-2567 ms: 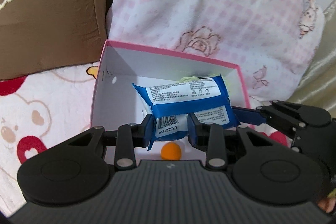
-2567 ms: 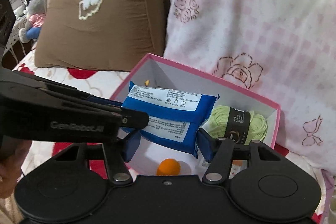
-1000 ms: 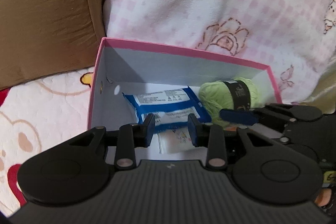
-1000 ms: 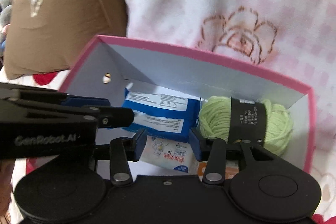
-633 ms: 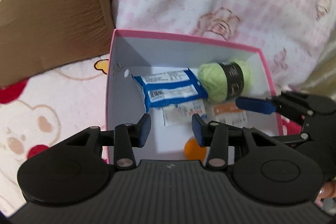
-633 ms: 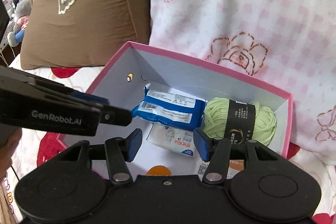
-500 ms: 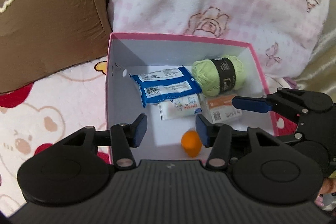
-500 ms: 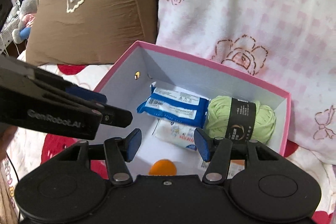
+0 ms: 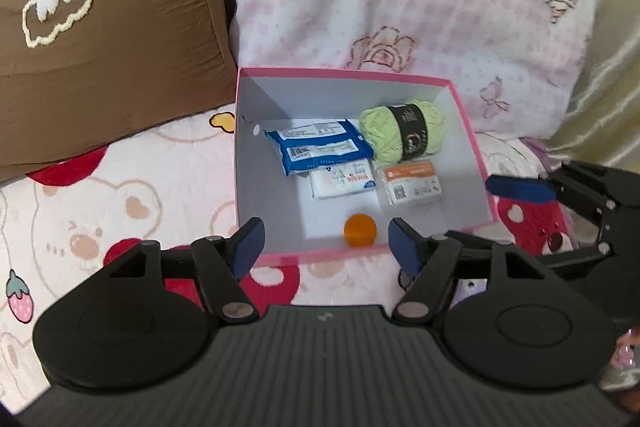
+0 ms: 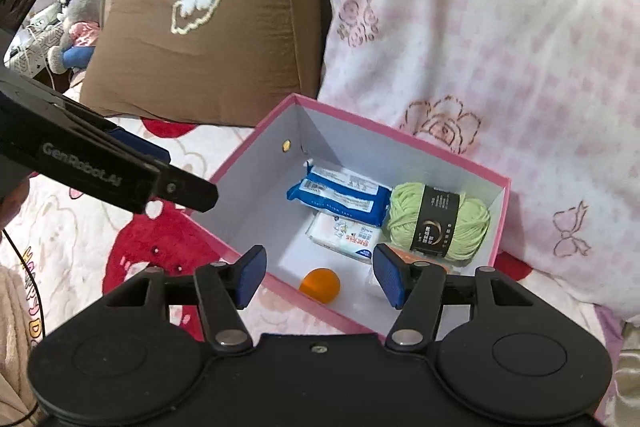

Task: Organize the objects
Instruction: 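Open both tools and withdraw them up from the pink box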

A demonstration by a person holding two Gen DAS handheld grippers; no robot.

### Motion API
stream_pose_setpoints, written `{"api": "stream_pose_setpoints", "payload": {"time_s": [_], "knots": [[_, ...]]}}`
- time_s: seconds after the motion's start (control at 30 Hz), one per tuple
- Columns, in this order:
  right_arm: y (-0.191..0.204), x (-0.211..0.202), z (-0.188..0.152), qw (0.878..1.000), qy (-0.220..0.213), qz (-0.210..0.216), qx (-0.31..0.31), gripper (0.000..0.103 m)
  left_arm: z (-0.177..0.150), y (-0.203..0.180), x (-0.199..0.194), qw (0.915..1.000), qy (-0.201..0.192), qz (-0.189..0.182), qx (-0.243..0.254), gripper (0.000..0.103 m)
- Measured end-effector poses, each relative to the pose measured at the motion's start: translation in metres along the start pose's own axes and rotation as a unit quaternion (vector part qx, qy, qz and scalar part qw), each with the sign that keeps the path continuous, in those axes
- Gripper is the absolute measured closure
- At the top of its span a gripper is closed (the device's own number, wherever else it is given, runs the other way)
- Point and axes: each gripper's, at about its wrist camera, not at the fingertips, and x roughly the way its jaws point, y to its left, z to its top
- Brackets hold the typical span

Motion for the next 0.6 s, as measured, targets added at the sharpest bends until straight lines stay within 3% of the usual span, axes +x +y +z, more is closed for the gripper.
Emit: {"api": "stream_pose_setpoints", "payload": {"time_s": [0.17,0.6], "knots": [[0.008,-0.023,-0.007,1.000,-0.016,-0.003,0.001,0.031,-0.013,-0.003,-0.027,0.9998,-0.014,-0.005,0.015,0.029],[0.040,-0.066,-0.024,0.999,-0.020,0.011,-0.034,0.027,-0.043,-0.012,-0.053,0.9983,-0.004,-0.037,0.046,0.029]]}}
